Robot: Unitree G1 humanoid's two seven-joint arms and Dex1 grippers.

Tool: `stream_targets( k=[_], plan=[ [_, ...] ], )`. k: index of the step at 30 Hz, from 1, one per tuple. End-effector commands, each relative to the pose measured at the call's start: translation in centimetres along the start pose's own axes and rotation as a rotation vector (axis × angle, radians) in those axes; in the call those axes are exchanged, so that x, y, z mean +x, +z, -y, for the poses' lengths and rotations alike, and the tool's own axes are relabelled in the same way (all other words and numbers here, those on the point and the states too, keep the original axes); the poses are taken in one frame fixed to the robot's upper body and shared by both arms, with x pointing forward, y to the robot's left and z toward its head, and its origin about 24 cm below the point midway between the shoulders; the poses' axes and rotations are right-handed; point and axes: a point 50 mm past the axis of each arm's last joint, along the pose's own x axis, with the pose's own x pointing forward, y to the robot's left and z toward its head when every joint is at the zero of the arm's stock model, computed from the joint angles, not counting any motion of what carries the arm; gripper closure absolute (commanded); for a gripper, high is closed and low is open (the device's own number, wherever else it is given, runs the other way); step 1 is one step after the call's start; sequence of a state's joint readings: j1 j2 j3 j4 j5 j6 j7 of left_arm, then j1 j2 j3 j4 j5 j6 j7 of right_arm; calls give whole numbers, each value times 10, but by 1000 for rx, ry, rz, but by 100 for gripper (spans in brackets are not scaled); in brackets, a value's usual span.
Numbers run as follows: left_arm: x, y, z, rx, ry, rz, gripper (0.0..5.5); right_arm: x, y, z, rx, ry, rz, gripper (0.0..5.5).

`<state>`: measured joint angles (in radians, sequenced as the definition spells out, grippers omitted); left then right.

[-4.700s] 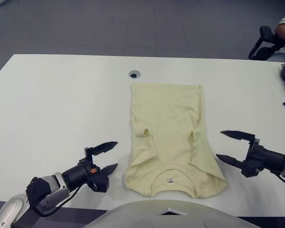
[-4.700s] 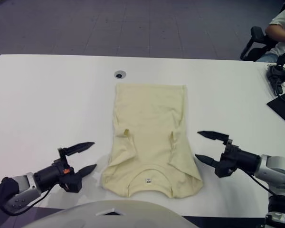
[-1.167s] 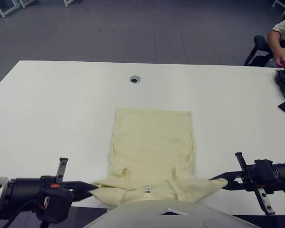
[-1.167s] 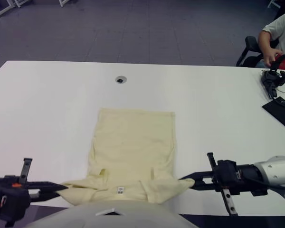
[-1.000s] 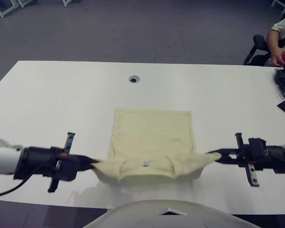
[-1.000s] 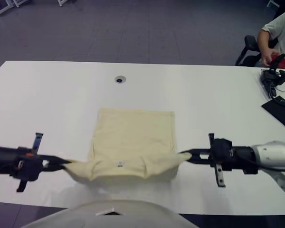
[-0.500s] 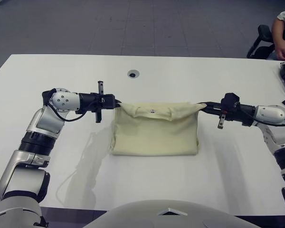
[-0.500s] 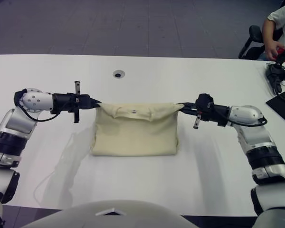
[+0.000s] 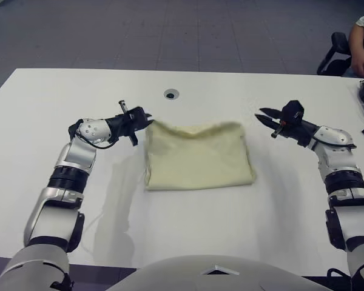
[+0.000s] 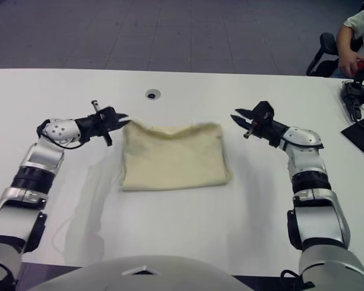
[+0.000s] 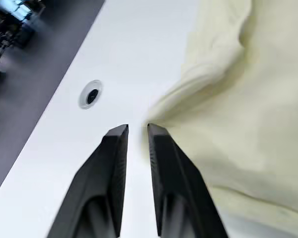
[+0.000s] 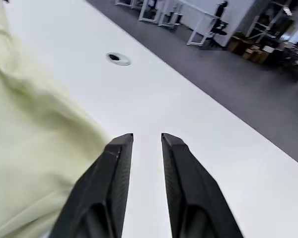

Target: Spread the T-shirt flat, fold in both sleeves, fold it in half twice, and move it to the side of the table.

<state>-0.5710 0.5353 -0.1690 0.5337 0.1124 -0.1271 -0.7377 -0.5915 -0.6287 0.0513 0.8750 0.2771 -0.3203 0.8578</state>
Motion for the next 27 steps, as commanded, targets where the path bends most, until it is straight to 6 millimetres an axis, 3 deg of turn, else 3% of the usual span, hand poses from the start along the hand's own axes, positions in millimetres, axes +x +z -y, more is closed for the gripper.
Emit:
stream_targets(
  k=[1,4,8,15,19,21,23,27],
  plan=[
    [8,-9,-5,-240,180,-13,403,8,3,4,-13,-128,33,371],
    [11,-22,8,-405,156,-31,356,12,6,-7,-43,-85,77,326],
    [7,-25,13,-442,179,-9,293,25,11,-28,-209,42,61,264],
    [-21,24,-21,-338,384,225,170,60,3,-53,-629,246,-168,147],
    [-41,32,-27,-282,466,251,104,70,-3,-54,-909,328,-318,85],
    [-49,33,-25,-266,476,250,70,60,-14,-44,-1082,405,-456,55],
    [-55,33,-21,-253,472,246,25,43,-23,-30,-1149,443,-555,18],
    [-63,32,-13,-240,472,230,13,0,-32,-9,-1128,507,-657,11]
  ],
)
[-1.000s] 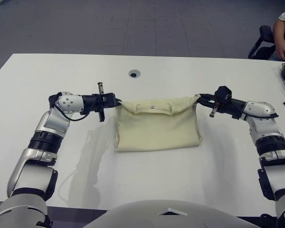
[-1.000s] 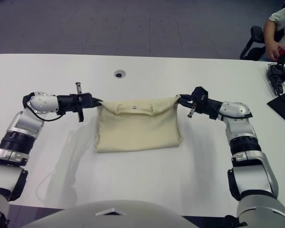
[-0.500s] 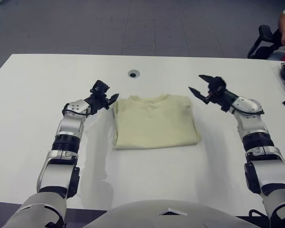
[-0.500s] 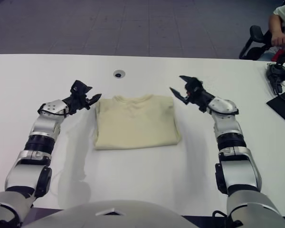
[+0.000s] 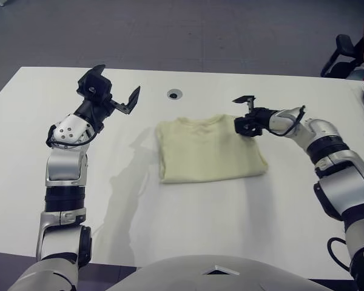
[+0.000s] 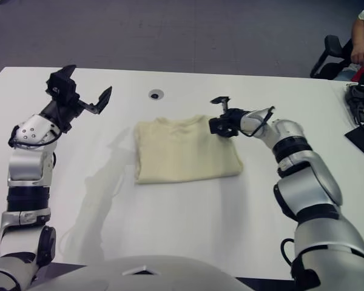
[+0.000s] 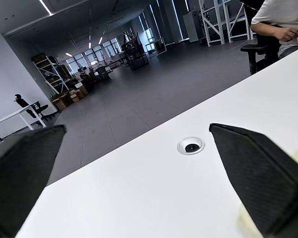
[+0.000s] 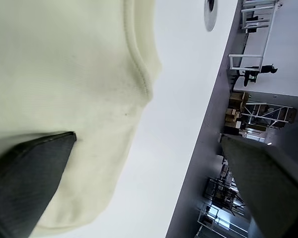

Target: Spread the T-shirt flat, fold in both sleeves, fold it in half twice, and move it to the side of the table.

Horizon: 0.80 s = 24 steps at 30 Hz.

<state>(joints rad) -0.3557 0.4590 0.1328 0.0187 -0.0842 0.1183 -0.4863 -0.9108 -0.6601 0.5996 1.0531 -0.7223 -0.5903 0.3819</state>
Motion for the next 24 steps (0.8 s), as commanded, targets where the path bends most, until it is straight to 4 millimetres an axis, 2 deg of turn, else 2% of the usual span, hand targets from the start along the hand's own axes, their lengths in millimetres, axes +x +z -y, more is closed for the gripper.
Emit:
stream_targets(
  k=[1,3,4,6,8,10,13,15,17,21,24],
  plan=[
    [-10,2,3,8,-8,-12,13,-38,-35,-68,41,306,-79,11],
    [-15,3,4,10,-8,-9,13,-58,-35,-83,55,409,-46,11],
    [-19,4,4,17,-8,-13,13,-69,-28,-90,71,457,-7,11],
    [-25,7,10,25,-29,-4,13,-94,5,-99,101,537,153,11],
    [-27,12,20,26,-70,14,13,-108,47,-100,131,565,344,11],
    [-28,14,27,25,-98,22,13,-107,75,-103,127,552,451,11],
    [-30,15,32,18,-111,25,13,-99,103,-114,138,551,542,11],
    [-31,14,38,10,-133,18,13,-86,118,-118,146,466,578,11],
    [-31,8,47,22,-171,3,13,-75,122,-114,97,367,573,11],
    [-35,-2,63,33,-230,-20,13,-71,141,-93,206,199,702,11],
    [-38,-6,73,56,-289,-25,13,-73,136,-81,231,106,704,11]
  ],
)
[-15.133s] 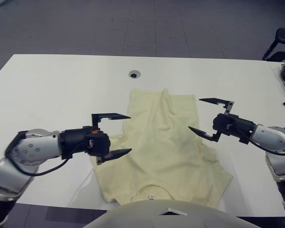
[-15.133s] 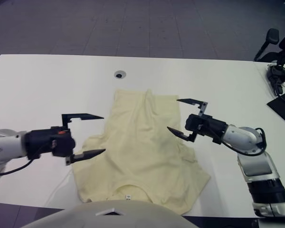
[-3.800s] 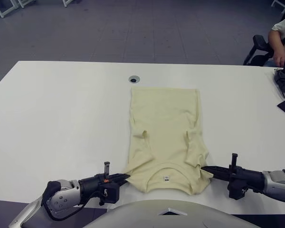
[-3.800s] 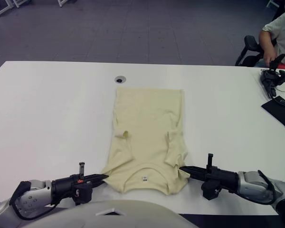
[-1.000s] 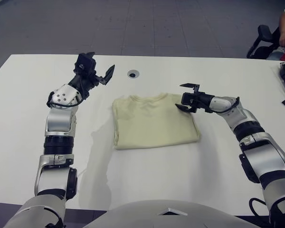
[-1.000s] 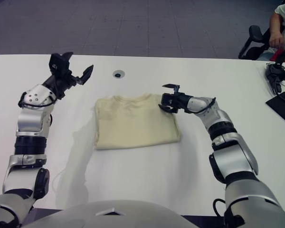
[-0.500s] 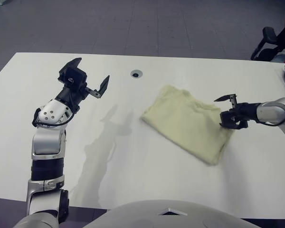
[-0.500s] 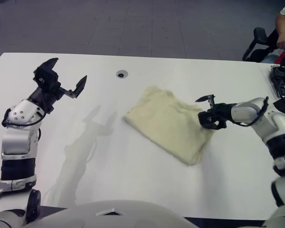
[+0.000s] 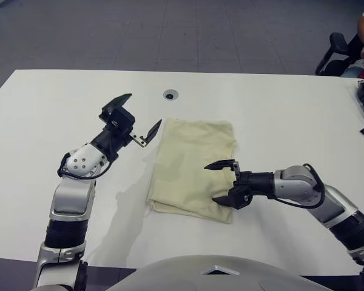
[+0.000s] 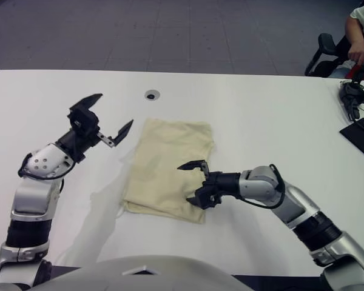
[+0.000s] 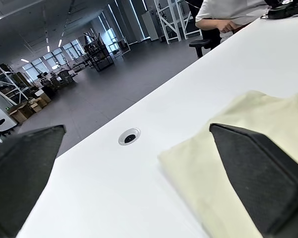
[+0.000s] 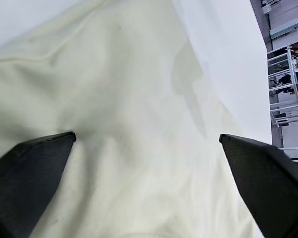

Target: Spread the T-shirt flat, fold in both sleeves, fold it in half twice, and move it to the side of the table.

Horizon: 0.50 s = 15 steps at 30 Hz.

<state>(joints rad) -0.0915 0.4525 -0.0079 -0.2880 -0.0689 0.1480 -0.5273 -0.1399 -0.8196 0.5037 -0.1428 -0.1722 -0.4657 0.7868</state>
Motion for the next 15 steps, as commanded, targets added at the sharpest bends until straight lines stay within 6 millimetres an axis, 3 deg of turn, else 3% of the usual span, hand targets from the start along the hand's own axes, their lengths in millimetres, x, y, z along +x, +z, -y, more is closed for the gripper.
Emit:
stream_targets(
  k=[1,7,11,13,15],
  plan=[
    [-3,-5,11,40,-78,-17,13,-9,-4,6,24,-68,-24,11],
    [-26,12,7,335,-97,92,13,-40,5,23,39,-205,-8,11],
    [-44,2,4,629,-147,65,13,-56,11,37,16,-359,15,11],
    [-57,-16,9,867,-265,4,13,-60,15,27,101,-363,65,11],
    [-76,-32,13,991,-395,-53,13,-64,17,6,178,-306,79,11]
  ],
)
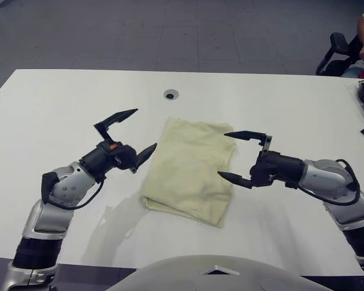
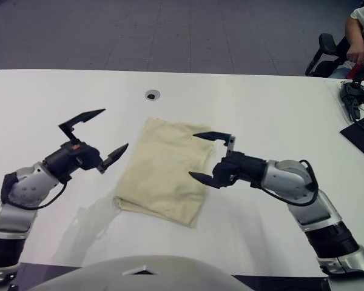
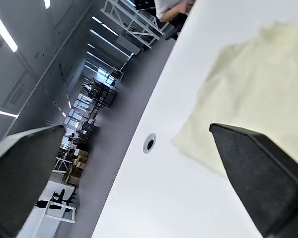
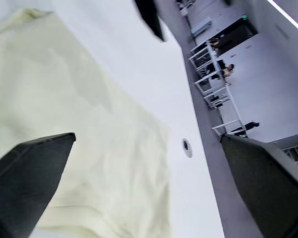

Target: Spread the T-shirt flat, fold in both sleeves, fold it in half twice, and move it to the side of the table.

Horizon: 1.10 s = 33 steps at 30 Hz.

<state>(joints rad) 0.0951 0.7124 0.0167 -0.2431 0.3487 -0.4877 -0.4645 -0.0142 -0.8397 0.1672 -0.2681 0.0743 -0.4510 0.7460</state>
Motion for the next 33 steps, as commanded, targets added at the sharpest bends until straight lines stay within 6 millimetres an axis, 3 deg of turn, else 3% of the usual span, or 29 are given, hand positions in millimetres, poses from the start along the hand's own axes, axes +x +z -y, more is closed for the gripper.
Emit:
stream_targets(
  k=[1,7,11,13,15,22,26,33],
  plan=[
    [-35,-17,34,273,-290,-47,13,-22,3,-35,140,94,2,11],
    [-59,-20,48,462,-438,28,13,-34,-2,-77,4,278,-35,11],
    [-77,-24,57,437,-522,38,13,-37,-2,-93,-27,358,-34,11],
    [-76,-18,65,384,-525,68,13,-37,-4,-97,-53,381,-41,11],
    [-66,-11,70,341,-495,108,46,-35,-6,-101,-75,393,-46,10],
    [-54,2,83,206,-503,130,190,-27,-14,-105,-230,415,-38,138],
    [-52,12,90,154,-527,164,267,-19,-15,-107,-233,402,-20,212],
    [-54,7,90,147,-544,139,380,-14,-10,-121,-162,427,21,323]
  ],
)
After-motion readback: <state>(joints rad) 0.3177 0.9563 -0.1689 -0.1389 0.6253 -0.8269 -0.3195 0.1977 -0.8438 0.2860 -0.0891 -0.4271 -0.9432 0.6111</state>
